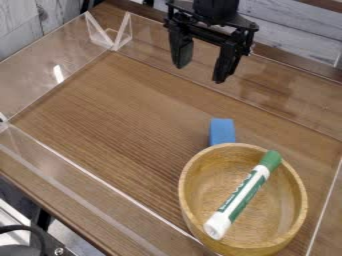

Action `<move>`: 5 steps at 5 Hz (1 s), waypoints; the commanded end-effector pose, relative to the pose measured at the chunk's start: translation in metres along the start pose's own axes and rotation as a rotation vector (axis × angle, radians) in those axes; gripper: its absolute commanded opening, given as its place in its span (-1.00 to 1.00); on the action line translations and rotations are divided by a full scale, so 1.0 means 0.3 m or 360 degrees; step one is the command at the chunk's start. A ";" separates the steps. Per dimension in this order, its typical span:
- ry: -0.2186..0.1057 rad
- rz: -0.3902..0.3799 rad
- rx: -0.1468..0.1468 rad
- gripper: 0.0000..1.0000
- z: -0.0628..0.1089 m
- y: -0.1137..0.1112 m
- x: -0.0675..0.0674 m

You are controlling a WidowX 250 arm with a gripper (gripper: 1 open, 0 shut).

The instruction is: Put the blue block in the brown bowl

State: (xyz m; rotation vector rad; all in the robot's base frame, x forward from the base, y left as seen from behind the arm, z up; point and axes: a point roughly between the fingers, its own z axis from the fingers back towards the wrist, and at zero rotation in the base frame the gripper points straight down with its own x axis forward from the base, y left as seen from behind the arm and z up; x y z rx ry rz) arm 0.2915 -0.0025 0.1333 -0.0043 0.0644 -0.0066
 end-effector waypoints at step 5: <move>-0.0139 0.0509 -0.0167 1.00 -0.164 -0.083 0.046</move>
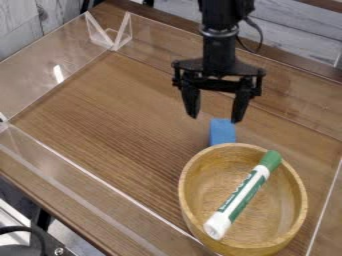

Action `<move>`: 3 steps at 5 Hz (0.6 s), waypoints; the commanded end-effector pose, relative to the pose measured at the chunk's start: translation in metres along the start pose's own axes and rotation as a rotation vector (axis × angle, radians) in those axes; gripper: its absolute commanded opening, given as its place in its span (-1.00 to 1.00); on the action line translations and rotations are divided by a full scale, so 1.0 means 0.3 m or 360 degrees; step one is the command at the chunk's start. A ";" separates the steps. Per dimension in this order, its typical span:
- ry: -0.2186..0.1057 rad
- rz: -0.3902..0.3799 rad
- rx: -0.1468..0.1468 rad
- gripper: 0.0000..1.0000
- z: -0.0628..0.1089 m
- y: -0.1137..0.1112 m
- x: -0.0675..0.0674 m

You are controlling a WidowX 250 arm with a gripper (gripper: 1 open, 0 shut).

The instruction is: Put the blue block in the brown bowl

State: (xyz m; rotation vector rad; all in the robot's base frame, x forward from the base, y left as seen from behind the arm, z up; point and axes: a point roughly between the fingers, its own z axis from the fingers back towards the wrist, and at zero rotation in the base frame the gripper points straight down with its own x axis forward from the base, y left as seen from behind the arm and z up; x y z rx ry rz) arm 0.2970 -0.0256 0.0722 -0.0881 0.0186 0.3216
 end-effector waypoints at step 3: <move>-0.0092 0.0096 -0.0077 1.00 -0.063 -0.041 0.034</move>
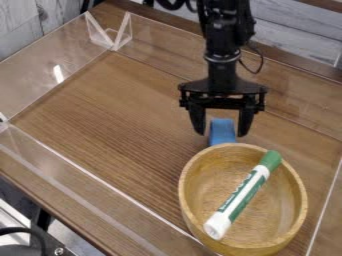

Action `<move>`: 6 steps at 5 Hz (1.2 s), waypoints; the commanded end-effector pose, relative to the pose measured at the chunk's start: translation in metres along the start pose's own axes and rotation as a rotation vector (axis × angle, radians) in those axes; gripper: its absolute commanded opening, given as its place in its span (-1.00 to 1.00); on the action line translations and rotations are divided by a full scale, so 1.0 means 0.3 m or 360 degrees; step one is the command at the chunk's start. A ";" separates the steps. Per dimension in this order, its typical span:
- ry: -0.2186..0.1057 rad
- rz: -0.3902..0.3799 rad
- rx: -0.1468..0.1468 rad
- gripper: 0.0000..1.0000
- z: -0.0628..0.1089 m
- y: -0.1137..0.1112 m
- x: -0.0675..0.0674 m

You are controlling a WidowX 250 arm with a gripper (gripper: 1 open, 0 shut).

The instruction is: Put the blue block in the brown bowl

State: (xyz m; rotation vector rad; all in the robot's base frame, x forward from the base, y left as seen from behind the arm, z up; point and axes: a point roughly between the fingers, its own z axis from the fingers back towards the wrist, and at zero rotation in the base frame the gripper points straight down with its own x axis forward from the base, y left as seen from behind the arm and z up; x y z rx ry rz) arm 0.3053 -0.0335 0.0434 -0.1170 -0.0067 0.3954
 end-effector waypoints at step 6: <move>-0.0119 -0.0034 -0.0080 -1.00 -0.007 -0.013 0.073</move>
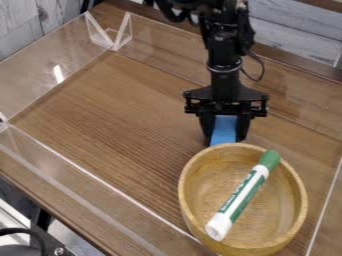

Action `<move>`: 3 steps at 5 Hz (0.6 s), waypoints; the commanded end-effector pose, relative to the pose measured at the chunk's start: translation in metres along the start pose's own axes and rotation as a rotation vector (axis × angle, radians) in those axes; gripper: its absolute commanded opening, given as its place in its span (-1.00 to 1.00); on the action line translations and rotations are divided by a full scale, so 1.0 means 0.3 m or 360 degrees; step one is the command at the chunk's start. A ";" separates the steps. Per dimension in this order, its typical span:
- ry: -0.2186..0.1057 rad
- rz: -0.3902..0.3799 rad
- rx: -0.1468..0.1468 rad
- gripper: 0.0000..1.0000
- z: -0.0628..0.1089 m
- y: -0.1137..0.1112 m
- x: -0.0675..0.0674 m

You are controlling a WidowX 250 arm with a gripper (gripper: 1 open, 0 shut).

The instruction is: Put the blue block in the brown bowl

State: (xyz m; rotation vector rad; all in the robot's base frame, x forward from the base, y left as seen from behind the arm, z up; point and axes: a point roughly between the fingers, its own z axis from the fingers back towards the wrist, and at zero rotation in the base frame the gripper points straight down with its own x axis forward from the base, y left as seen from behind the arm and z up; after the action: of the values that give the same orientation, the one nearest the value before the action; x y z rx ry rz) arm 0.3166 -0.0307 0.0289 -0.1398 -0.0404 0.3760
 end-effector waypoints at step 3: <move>-0.0124 -0.0057 -0.0020 -1.00 0.042 0.001 0.057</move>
State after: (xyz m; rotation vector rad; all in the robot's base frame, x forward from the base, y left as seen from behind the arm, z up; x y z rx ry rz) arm 0.3214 -0.0257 0.0291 -0.1301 -0.0705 0.3522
